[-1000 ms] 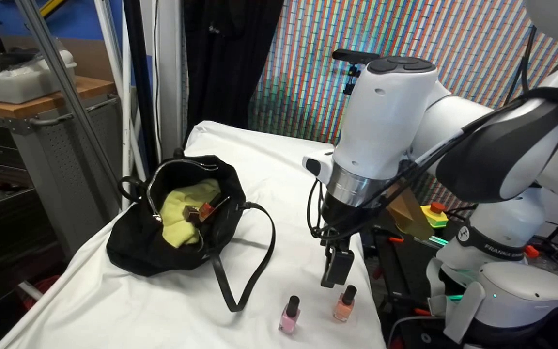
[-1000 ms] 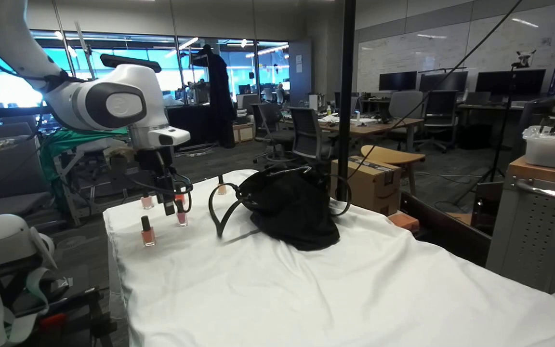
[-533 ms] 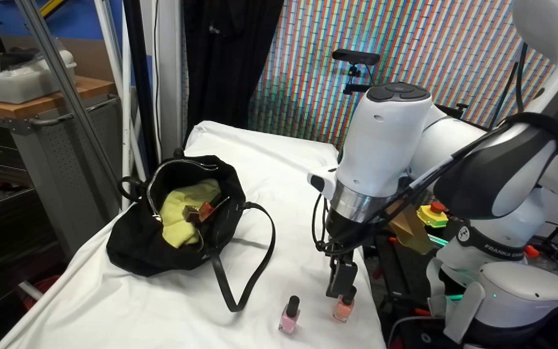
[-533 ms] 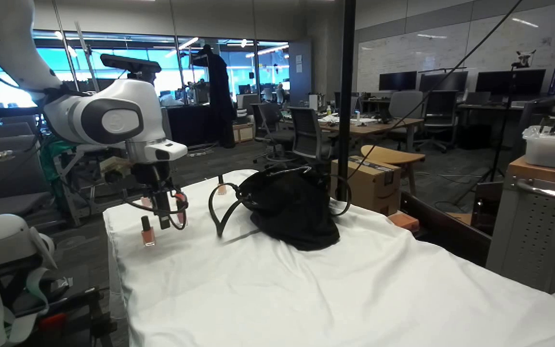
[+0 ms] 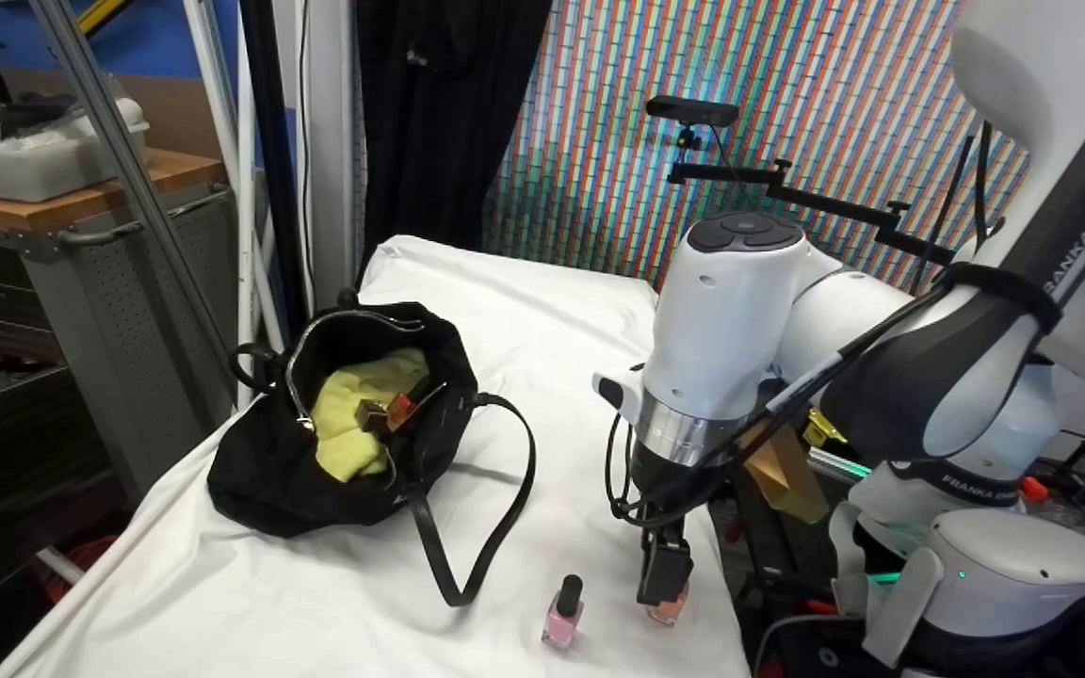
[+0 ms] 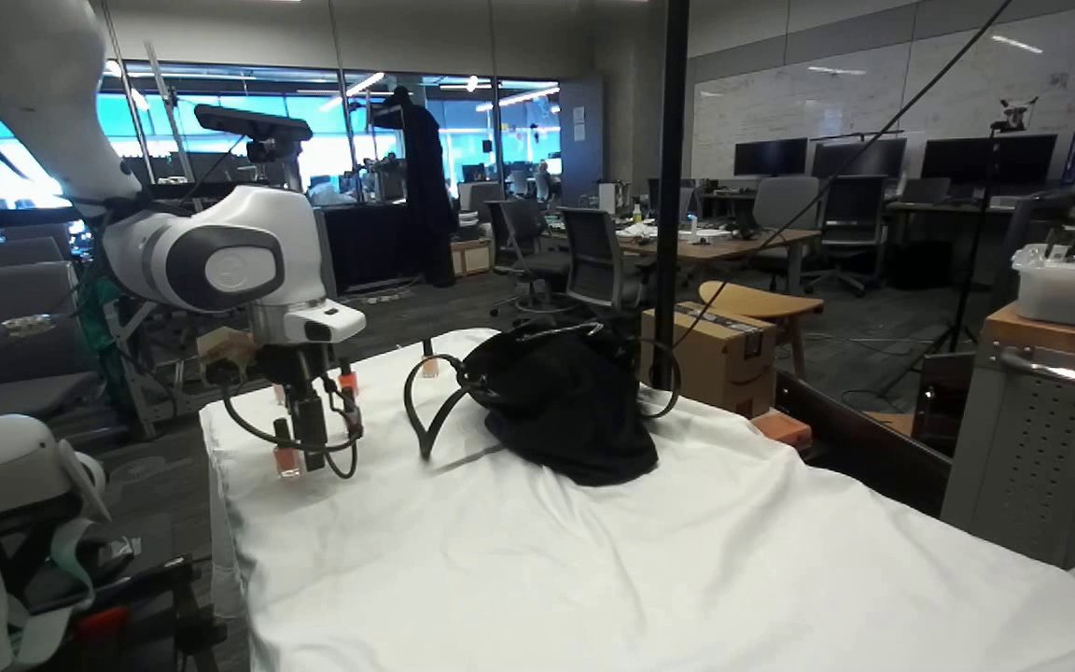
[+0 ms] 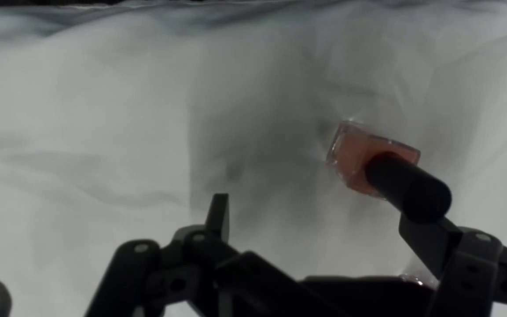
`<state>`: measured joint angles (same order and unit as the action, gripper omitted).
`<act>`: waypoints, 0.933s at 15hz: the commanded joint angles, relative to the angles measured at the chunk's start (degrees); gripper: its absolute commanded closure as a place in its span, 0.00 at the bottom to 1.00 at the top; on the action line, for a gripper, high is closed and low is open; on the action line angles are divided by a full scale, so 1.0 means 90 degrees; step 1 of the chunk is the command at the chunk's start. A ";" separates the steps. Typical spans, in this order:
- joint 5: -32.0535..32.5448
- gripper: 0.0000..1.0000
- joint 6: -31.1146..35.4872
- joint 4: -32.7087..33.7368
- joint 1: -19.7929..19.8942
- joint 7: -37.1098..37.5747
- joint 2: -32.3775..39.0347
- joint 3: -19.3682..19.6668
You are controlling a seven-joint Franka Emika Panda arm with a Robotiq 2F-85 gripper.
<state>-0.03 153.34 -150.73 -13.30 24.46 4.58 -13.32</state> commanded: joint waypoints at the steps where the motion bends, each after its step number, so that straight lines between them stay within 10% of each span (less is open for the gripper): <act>1: -0.0334 0.00 0.0406 -0.0072 -0.0030 -0.0411 0.0214 -0.0008; 14: -0.0177 0.00 0.0724 -0.0156 -0.0124 -0.0633 0.0305 0.0051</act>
<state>-1.40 159.28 -151.04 -13.33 19.54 9.87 -13.32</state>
